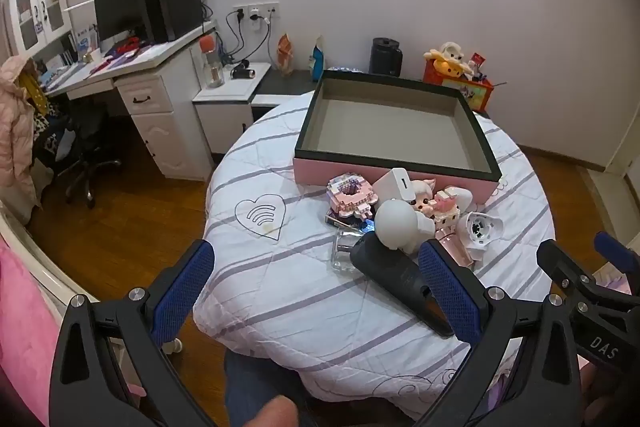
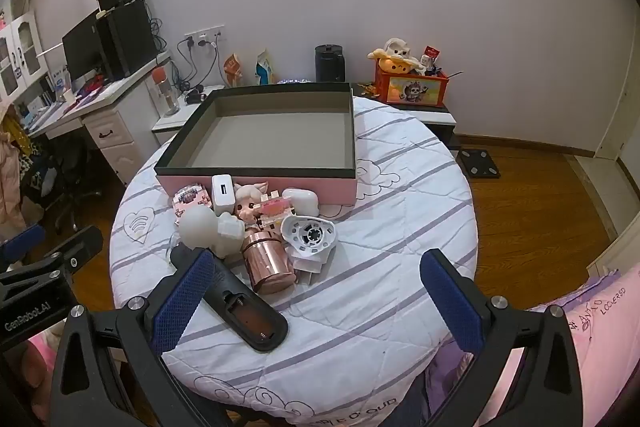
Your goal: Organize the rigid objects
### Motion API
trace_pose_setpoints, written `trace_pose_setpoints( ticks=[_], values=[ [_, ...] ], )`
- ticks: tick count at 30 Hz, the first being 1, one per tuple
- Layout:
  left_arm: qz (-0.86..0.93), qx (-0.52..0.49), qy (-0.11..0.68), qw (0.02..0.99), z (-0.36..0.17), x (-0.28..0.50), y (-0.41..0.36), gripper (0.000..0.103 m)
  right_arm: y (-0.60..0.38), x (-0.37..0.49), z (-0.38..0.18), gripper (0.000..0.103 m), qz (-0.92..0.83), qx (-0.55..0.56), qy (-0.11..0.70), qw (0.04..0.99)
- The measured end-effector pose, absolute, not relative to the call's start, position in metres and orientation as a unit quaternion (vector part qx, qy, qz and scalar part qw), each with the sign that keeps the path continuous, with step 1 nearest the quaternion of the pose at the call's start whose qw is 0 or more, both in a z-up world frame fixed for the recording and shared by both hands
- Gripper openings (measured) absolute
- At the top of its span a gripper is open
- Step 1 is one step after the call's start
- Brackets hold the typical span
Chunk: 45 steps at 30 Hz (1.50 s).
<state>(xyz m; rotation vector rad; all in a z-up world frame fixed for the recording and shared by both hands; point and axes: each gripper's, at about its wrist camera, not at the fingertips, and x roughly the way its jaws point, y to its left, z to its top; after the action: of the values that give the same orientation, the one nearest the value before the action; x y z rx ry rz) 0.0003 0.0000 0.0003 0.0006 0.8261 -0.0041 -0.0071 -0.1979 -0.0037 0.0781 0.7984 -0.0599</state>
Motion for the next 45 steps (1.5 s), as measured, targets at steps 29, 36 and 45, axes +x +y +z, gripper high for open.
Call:
trace_pose_setpoints(
  ticks=[29,36,45],
  values=[
    [0.004,-0.005,0.373,0.928,0.014,-0.01,0.006,0.103,-0.196,-0.012,0.006,0.103,-0.025,0.025,0.375,0.926],
    [0.008,-0.003,0.373,0.928,0.015,-0.011,0.006,0.103,-0.196,-0.012,0.006,0.103,-0.024,0.025,0.375,0.926],
    [0.01,-0.003,0.373,0.928,0.016,-0.011,0.008,0.103,-0.195,-0.012,0.008,0.103,-0.02,0.021,0.375,0.927]
  ],
)
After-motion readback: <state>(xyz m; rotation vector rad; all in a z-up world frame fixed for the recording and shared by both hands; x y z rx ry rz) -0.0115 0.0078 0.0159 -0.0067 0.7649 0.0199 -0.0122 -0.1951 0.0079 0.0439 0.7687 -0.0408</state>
